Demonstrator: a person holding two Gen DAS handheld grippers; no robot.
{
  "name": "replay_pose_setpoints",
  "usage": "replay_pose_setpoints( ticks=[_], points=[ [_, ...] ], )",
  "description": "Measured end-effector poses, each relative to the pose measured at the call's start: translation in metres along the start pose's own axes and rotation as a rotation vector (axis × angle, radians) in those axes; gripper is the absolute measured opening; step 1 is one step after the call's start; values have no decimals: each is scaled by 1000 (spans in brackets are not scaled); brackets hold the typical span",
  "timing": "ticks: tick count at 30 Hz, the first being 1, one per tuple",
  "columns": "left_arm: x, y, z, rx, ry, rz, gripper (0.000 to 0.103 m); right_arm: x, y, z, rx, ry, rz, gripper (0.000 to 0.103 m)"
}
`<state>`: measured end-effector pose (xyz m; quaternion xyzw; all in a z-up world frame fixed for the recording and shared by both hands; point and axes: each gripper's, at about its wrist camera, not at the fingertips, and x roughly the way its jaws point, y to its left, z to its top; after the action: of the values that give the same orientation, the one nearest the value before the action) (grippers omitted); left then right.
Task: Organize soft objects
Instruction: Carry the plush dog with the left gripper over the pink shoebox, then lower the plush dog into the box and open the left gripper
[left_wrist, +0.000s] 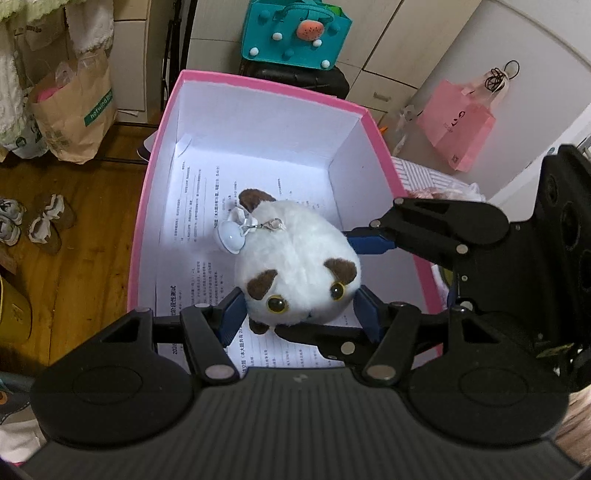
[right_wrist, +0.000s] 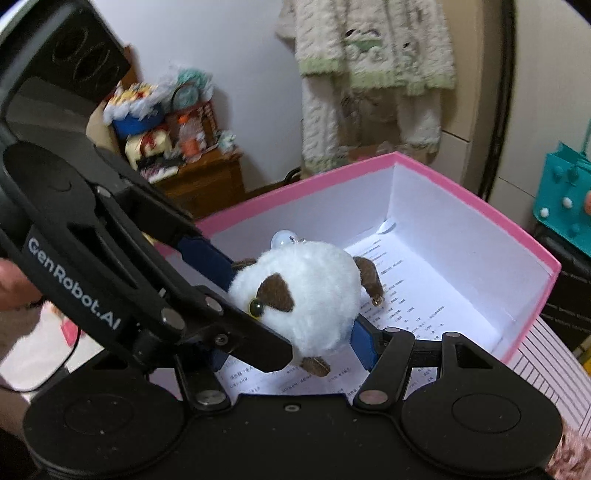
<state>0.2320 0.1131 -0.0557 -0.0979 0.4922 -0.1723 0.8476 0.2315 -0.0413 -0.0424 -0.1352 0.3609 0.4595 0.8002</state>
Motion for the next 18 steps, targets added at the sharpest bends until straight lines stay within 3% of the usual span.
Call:
replay_pose_setpoints(
  ticks=[4, 6, 9, 14, 18],
  points=[
    [5, -2, -2, 45, -28, 52, 60, 10, 6, -2, -71, 38, -33, 69],
    [2, -8, -2, 108, -52, 97, 53, 16, 6, 0, -75, 73, -39, 69],
    [2, -3, 2, 98, -11, 63, 49, 17, 6, 5, -70, 101, -45, 67],
    [-3, -3, -3, 107, -46, 102, 48, 22, 15, 8, -111, 142, -70, 66],
    [-14, -10, -8, 139, -75, 130, 53, 14, 15, 7, -75, 123, -91, 67]
  ],
)
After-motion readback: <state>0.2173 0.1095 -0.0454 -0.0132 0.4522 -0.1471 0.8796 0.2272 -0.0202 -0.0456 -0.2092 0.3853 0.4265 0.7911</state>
